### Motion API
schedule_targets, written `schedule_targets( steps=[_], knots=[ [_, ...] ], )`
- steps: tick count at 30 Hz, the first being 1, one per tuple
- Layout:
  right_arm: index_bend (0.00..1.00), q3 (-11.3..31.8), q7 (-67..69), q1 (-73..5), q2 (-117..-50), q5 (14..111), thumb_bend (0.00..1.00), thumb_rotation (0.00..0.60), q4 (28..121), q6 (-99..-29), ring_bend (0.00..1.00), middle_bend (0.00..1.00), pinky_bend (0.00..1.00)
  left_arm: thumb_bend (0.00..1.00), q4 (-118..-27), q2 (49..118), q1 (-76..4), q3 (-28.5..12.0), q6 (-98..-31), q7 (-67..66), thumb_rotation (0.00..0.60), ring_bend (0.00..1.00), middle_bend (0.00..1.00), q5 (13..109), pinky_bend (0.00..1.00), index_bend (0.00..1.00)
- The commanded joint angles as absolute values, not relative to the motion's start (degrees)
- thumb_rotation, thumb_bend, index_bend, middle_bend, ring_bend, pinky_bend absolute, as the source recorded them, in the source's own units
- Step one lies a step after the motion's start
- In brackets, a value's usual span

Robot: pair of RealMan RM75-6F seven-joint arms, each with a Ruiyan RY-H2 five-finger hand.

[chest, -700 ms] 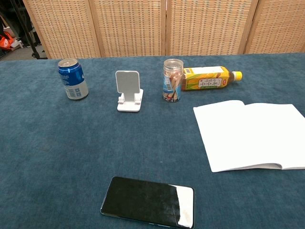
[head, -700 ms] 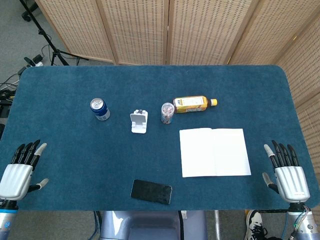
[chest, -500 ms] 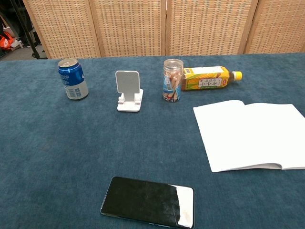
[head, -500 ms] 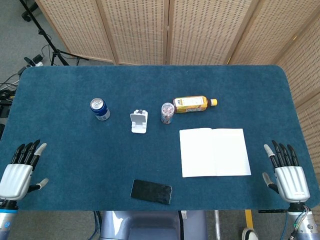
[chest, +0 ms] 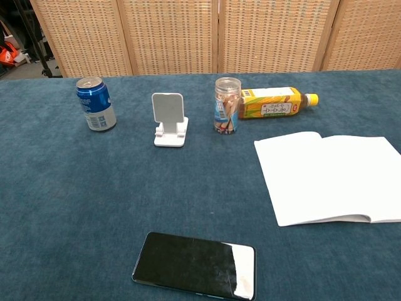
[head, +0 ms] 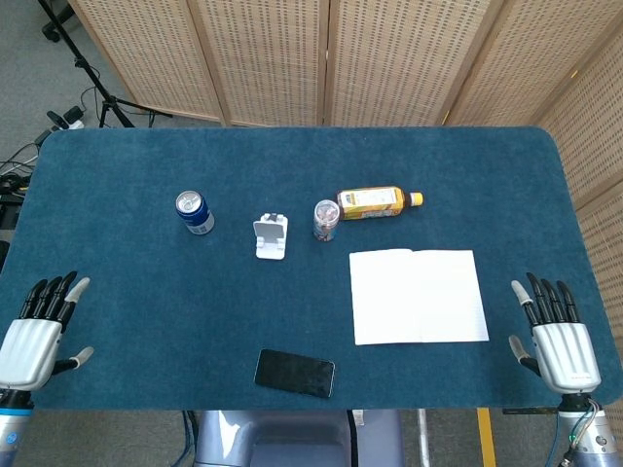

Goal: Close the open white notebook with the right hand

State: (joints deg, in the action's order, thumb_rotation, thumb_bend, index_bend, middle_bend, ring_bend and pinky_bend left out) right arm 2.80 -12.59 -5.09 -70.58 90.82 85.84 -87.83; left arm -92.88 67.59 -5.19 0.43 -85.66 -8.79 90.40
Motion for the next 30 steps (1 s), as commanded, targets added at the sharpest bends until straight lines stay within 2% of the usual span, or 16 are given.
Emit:
schedule_targets(
  steps=[1,15,25,30],
  knots=[
    [0.00,2.68,-12.78,-5.10,-70.60,90.87,0.36,0.600,85.91,-87.70,0.00,0.00,0.00,0.00,-92.88,67.59,-5.20,0.42,-85.60,-8.77,0.600,0.00,0.00,90.34,0.00,0.00],
    [0.00,2.38,-12.53,-5.28,-70.64,91.86,0.36,0.600,87.38,-87.79,0.00,0.00,0.00,0.00,-93.13,67.58,-5.26,0.31,-85.34,-8.86,0.600,0.00,0.00,90.02,0.00,0.00],
    [0.00,2.54,-18.75,-8.10,-73.09,91.97,0.36,0.600,94.47,-83.13,0.00,0.00,0.00,0.00,-92.92,67.42,-5.26,0.22,-85.39,-8.10,0.600,0.00,0.00,89.95,0.00,0.00],
    [0.00,4.30,-21.45,-9.34,-74.25,85.97,0.36,0.600,100.18,-79.34,0.00,0.00,0.00,0.00,-92.76,67.38,-5.35,0.12,-85.19,-7.82,0.600,0.00,0.00,89.73,0.00,0.00]
  ],
)
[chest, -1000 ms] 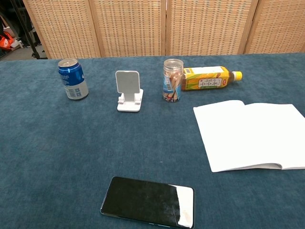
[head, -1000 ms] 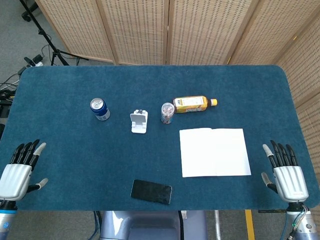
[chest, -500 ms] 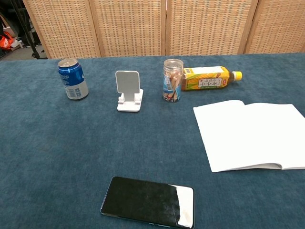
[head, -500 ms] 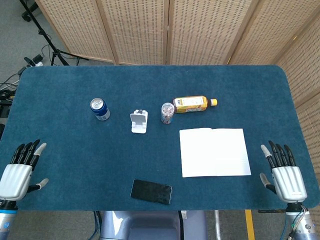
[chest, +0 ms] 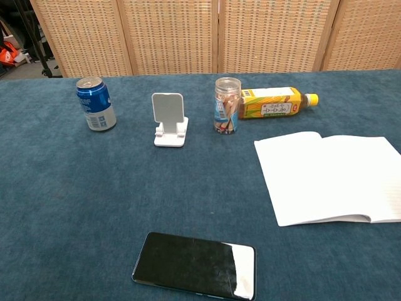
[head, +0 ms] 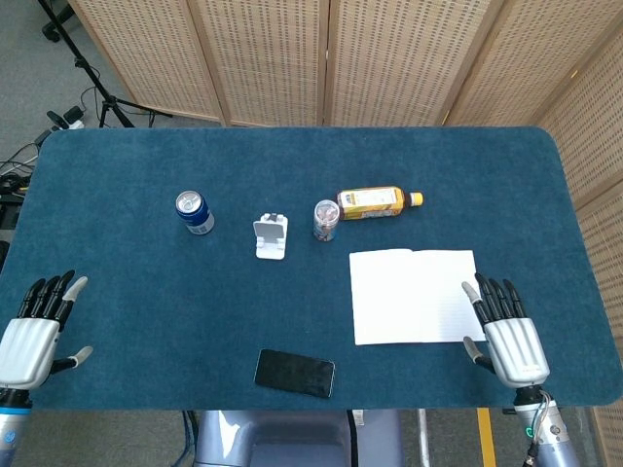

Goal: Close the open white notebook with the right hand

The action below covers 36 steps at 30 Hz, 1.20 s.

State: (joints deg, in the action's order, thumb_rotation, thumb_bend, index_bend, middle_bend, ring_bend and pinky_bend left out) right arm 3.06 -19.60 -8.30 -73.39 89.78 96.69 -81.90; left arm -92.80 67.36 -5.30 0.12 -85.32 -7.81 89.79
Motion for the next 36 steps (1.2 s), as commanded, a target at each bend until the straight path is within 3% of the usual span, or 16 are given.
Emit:
schedule_targets(
  steps=[1,36],
  knots=[
    [0.00,4.64,-22.08,-9.61,-74.41,84.95,0.36,0.600,101.01,-78.81,0.00,0.00,0.00,0.00,-92.74,67.41,-5.39,0.14,-85.05,-7.85,0.600,0.00,0.00,89.69,0.00,0.00],
    [0.00,0.31,-29.19,-7.71,-83.12,87.21,0.36,0.600,102.73,-82.39,0.00,0.00,0.00,0.00,-92.83,67.43,-5.25,0.28,-85.55,-7.86,0.600,0.00,0.00,90.25,0.00,0.00]
  ],
)
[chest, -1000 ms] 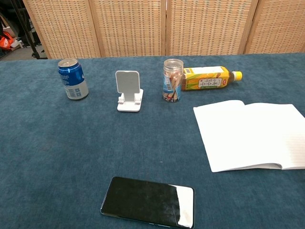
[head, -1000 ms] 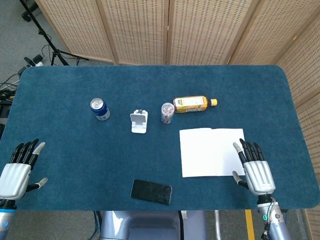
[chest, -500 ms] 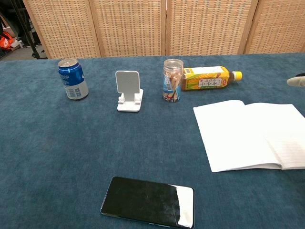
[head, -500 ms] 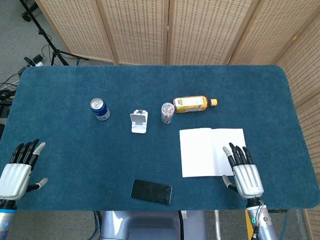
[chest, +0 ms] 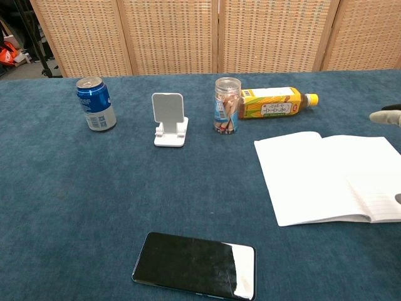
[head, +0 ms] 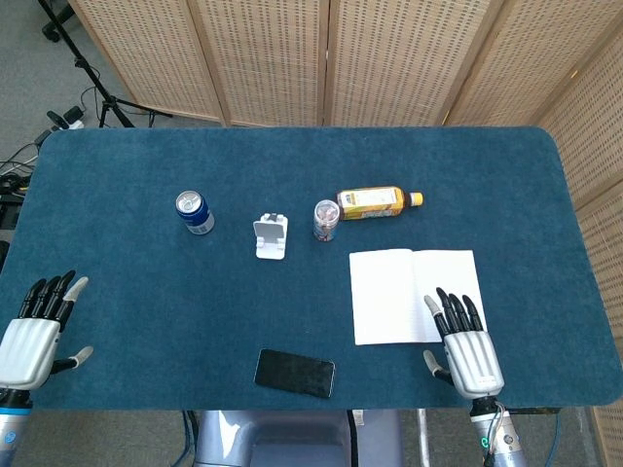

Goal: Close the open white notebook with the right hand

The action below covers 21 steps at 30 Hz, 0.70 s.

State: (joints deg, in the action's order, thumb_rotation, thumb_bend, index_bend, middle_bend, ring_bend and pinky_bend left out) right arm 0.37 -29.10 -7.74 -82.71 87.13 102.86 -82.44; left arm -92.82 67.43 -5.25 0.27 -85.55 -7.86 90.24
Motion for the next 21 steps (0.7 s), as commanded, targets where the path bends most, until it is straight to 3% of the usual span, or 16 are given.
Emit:
schedule_targets(
  steps=[1,21],
  knots=[
    [0.00,0.32,-29.26,-7.74,-83.35,87.13,0.36,0.600,102.67,-82.27,0.00,0.00,0.00,0.00,-92.84,67.42,-5.25,0.30,-85.53,-7.86,0.600,0.00,0.00,90.26,0.00,0.00],
    [0.00,1.99,-30.13,-10.08,-89.12,82.75,0.36,0.600,97.40,-77.57,0.00,0.00,0.00,0.00,-92.81,67.33,-5.29,0.26,-85.52,-7.44,0.600,0.00,0.00,90.31,0.00,0.00]
  ],
)
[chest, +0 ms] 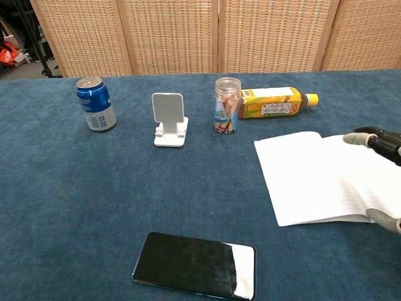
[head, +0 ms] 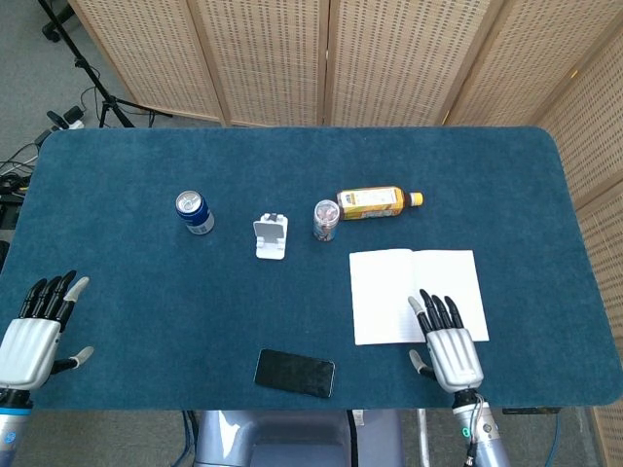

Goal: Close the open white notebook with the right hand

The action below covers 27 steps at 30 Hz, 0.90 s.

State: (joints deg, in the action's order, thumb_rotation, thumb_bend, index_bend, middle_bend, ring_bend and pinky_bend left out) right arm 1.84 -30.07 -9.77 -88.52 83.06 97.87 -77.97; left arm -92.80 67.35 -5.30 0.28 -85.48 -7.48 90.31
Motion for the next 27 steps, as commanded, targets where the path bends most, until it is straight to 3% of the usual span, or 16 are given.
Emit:
schedule_targets(
  steps=[1,12,18,27],
  knots=[
    [0.00,2.04,-30.11,-10.26,-89.52,82.71,0.36,0.600,97.13,-77.40,0.00,0.00,0.00,0.00,-92.80,67.30,-5.28,0.24,-85.57,-7.39,0.600,0.00,0.00,90.31,0.00,0.00],
    [0.00,2.45,-28.24,-11.48,-92.57,84.26,0.36,0.600,93.84,-77.57,0.00,0.00,0.00,0.00,-92.76,67.16,-5.31,0.15,-85.47,-6.93,0.600,0.00,0.00,90.11,0.00,0.00],
    [0.00,2.17,-26.10,-11.56,-93.61,84.80,0.27,0.600,91.06,-77.76,0.00,0.00,0.00,0.00,-92.76,67.15,-5.29,0.15,-85.55,-6.89,0.600,0.00,0.00,90.16,0.00,0.00],
    [0.00,2.35,-24.57,-11.88,-94.52,84.54,0.22,0.600,89.04,-77.48,0.00,0.00,0.00,0.00,-92.72,67.29,-5.33,0.22,-85.43,-7.08,0.600,0.00,0.00,90.22,0.00,0.00]
  ],
)
